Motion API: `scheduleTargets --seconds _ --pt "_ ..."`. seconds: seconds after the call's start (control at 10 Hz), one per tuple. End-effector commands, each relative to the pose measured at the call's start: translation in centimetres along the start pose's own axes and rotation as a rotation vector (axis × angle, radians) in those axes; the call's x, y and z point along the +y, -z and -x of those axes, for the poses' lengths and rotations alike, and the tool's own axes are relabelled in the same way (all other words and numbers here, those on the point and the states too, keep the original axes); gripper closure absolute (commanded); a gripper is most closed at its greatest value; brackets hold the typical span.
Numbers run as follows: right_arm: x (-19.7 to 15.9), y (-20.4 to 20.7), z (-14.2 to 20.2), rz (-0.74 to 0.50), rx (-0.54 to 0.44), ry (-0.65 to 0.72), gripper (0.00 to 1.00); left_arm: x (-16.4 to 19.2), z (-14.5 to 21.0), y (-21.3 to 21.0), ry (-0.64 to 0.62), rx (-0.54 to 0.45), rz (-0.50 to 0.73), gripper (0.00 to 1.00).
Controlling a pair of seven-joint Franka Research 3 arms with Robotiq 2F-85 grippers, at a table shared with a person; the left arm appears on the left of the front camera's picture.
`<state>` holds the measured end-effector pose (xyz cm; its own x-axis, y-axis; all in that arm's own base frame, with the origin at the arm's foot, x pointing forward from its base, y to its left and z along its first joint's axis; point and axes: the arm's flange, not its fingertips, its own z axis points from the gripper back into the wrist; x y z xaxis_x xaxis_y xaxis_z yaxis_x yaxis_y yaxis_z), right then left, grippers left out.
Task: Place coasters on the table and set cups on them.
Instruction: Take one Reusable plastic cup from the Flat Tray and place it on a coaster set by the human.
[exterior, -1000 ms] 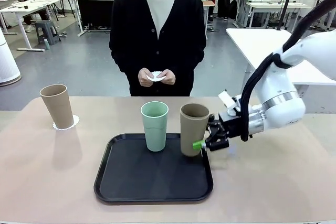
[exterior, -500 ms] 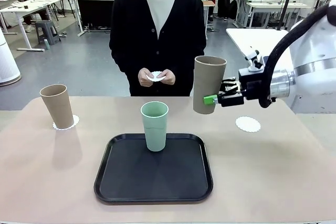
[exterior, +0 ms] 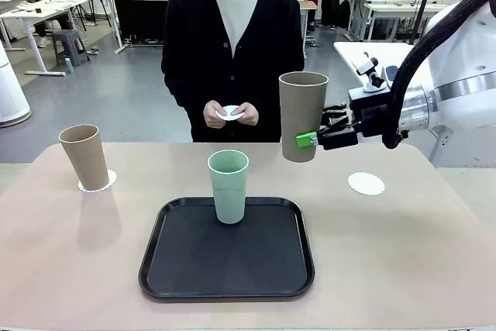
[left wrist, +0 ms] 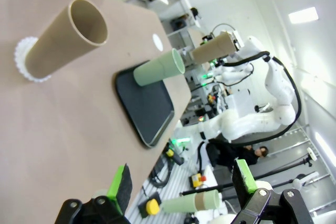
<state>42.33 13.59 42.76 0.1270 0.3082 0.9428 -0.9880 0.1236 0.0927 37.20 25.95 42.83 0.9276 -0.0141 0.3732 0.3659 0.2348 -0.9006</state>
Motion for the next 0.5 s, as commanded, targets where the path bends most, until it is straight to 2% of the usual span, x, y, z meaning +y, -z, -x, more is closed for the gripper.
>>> scheduleTargets --seconds 0.0,0.1,0.2,0.3,0.4 --pt "-0.1 -0.1 0.1 -0.001 -0.018 -0.002 0.79 -0.1 0.0 -0.2 0.001 -0.002 -0.003 0.0" --pt "-0.1 -0.1 0.1 -0.001 -0.018 -0.002 0.79 -0.1 0.0 -0.2 0.001 -0.002 -0.003 0.0" --pt "0.0 0.0 0.1 0.0 0.0 0.001 0.19 -0.1 0.0 -0.2 0.001 -0.002 -0.003 0.0" --pt "-2.0 -2.8 0.8 -0.011 -0.014 -0.054 0.19 -0.1 0.0 -0.2 0.001 -0.002 -0.003 0.0" --pt "-4.0 -5.9 2.0 0.031 -0.03 -0.039 0.19 -0.1 0.0 -0.2 0.001 -0.002 -0.003 0.0"
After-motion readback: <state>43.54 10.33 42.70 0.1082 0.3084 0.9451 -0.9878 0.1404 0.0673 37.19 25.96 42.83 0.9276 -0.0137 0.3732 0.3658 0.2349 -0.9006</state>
